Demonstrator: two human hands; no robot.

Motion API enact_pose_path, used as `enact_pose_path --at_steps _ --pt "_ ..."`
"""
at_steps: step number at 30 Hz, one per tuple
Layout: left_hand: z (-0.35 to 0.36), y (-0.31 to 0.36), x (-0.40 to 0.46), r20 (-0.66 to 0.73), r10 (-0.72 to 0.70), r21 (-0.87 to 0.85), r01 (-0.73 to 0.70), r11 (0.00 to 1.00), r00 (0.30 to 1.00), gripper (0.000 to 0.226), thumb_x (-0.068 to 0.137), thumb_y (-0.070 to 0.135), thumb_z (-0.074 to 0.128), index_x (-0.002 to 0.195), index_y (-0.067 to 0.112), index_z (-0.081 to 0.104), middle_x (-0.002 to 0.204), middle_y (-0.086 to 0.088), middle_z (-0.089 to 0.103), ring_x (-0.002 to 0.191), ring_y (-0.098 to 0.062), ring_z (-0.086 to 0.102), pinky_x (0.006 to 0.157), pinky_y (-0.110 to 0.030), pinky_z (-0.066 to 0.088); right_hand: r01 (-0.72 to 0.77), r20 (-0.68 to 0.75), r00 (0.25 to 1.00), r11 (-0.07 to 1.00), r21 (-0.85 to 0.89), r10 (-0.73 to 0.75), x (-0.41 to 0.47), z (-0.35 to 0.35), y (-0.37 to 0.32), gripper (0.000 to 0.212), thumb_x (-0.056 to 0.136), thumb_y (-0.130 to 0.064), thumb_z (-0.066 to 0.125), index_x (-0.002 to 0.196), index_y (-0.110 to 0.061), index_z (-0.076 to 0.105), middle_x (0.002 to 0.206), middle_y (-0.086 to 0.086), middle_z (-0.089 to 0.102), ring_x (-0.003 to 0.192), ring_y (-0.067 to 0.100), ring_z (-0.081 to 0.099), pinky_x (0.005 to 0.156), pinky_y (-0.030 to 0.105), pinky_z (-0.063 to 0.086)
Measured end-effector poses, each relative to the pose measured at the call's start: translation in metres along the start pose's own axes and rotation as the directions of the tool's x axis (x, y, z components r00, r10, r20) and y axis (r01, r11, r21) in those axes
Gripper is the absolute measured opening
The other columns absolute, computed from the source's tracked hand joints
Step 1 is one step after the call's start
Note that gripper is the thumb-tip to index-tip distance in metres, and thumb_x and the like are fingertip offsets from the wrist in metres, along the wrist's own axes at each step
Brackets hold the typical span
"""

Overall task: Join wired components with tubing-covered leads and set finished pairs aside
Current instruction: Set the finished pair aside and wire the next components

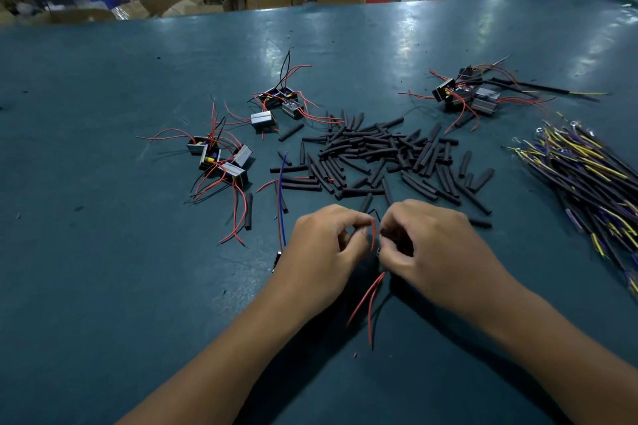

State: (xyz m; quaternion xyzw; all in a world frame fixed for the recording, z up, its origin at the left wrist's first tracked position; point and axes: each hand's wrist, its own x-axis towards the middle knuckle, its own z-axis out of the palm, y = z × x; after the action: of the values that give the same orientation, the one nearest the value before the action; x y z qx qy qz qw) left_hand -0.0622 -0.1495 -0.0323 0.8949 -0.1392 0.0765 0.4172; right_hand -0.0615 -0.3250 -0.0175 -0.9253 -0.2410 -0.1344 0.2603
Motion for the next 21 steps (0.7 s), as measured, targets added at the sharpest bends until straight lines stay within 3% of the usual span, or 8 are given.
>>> enact_pose_path --at_steps 2,5,7,10,15,18,21 --pt "0.000 0.000 0.000 0.015 -0.036 -0.031 0.036 0.999 0.999 0.021 0.091 0.013 0.062 0.106 0.019 0.075 0.098 0.014 0.069 0.080 -0.003 0.065 0.075 -0.020 0.052 -0.014 0.044 0.999 0.994 0.104 0.009 0.001 -0.003 0.004 0.016 0.084 -0.015 0.071 0.075 -0.016 0.058 0.068 -0.007 0.056 0.062 0.015 0.054 0.061 0.034 0.047" --pt "-0.002 0.001 -0.001 0.048 -0.076 -0.195 0.084 0.977 0.996 0.024 0.084 0.021 0.054 0.095 0.028 0.075 0.091 0.019 0.069 0.074 -0.003 0.066 0.066 -0.014 0.047 -0.074 0.057 0.996 0.970 0.232 0.062 0.003 -0.011 0.011 0.015 0.083 -0.013 0.074 0.074 -0.017 0.063 0.066 -0.007 0.063 0.064 0.014 0.059 0.060 0.025 0.046" --pt "-0.002 0.000 0.000 0.057 -0.061 -0.283 0.075 0.956 0.997 0.015 0.088 0.027 0.063 0.095 0.027 0.077 0.097 0.017 0.071 0.081 -0.004 0.066 0.071 -0.016 0.049 -0.085 0.061 0.996 0.962 0.259 0.072 0.003 -0.014 0.012 0.015 0.083 -0.014 0.076 0.073 -0.019 0.066 0.064 -0.007 0.065 0.064 0.013 0.061 0.057 0.019 0.045" --pt "0.000 -0.001 -0.001 0.049 -0.045 -0.332 0.059 0.941 0.998 0.014 0.088 0.027 0.075 0.101 0.021 0.078 0.100 0.012 0.071 0.084 -0.006 0.064 0.075 -0.023 0.052 -0.112 0.110 0.991 0.942 0.317 0.081 0.002 -0.014 0.011 0.015 0.085 -0.016 0.076 0.075 -0.023 0.068 0.064 -0.009 0.068 0.060 0.009 0.063 0.053 0.014 0.043" --pt "0.003 -0.002 0.000 0.025 -0.044 -0.353 0.050 0.934 0.999 0.008 0.088 0.020 0.075 0.095 0.021 0.079 0.095 0.009 0.073 0.085 -0.010 0.065 0.077 -0.021 0.050 -0.157 0.215 0.973 0.920 0.360 0.082 0.005 -0.024 0.018 0.010 0.085 -0.020 0.078 0.079 -0.026 0.073 0.071 -0.015 0.071 0.062 -0.003 0.064 0.057 0.005 0.040" --pt "0.002 -0.002 0.000 0.045 -0.065 -0.351 0.076 0.933 0.997 0.008 0.090 0.024 0.074 0.095 0.021 0.079 0.093 0.010 0.073 0.081 -0.017 0.065 0.072 -0.021 0.050 -0.193 0.137 0.980 0.878 0.438 0.146 0.010 -0.031 0.024 0.005 0.081 -0.032 0.078 0.079 -0.028 0.076 0.078 -0.010 0.072 0.071 0.004 0.066 0.066 0.014 0.046" --pt "0.001 0.000 -0.002 0.043 -0.076 -0.337 0.086 0.937 0.996 0.007 0.089 0.030 0.074 0.091 0.025 0.078 0.087 0.013 0.073 0.074 -0.015 0.063 0.067 -0.020 0.050 -0.203 0.036 0.973 0.771 0.604 0.227 0.011 -0.033 0.023 0.017 0.076 -0.038 0.074 0.082 -0.023 0.078 0.075 -0.003 0.069 0.065 0.007 0.057 0.061 0.013 0.043"
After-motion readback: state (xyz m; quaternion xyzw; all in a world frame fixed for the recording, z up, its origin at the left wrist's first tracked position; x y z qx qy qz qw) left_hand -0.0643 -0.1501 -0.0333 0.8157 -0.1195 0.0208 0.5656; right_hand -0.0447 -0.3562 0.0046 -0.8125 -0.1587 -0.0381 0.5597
